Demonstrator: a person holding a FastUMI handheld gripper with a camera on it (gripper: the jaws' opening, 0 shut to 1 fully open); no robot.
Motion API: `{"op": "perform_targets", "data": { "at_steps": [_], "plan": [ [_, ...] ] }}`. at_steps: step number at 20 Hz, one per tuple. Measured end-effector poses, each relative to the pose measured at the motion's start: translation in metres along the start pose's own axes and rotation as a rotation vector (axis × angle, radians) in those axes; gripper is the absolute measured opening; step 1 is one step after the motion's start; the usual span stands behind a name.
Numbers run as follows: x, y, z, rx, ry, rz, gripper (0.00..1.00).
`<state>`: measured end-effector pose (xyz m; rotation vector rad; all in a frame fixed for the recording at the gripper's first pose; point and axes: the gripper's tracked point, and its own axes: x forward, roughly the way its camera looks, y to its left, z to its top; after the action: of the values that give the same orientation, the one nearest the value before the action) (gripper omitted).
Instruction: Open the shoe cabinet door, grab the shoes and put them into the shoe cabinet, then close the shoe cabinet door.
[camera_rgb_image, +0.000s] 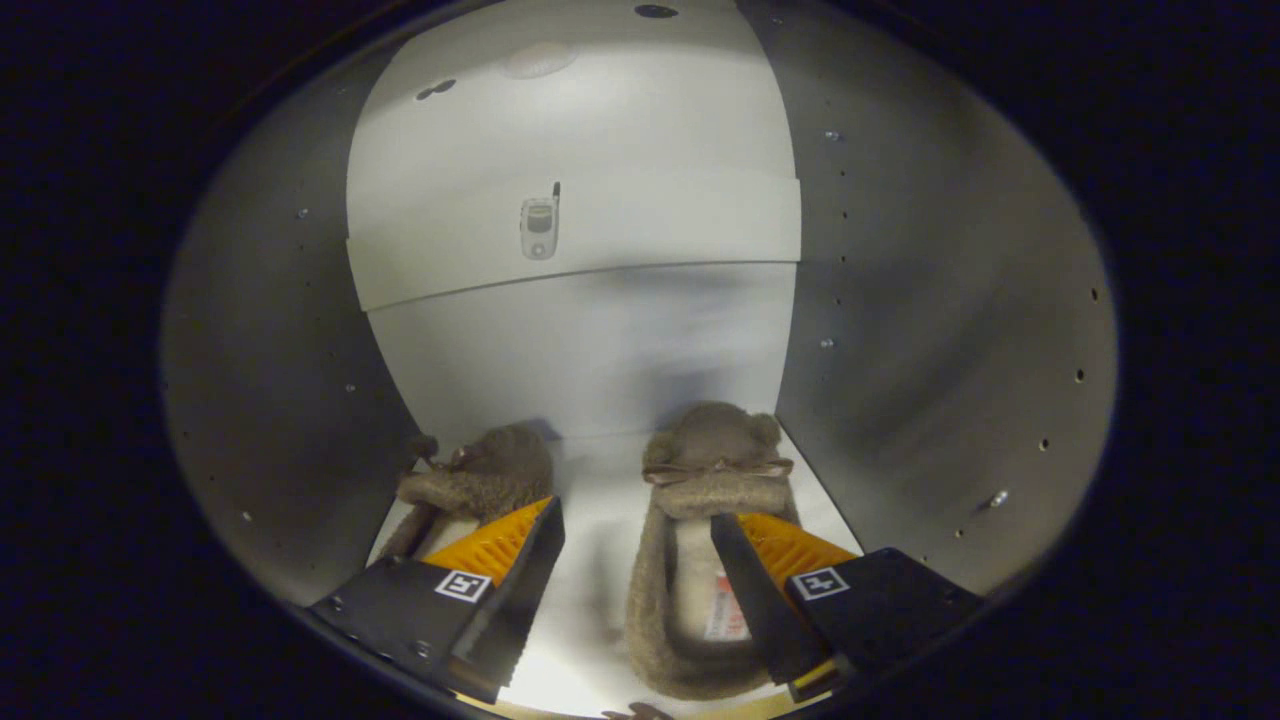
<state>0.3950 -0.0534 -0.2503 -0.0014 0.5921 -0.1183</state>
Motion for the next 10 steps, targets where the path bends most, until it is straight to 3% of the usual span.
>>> {"op": "perform_targets", "data": {
  "at_steps": [10],
  "plan": [
    [-0.087, 0.008, 0.014, -0.04, -0.094, 0.021, 0.94]
  ]
}}
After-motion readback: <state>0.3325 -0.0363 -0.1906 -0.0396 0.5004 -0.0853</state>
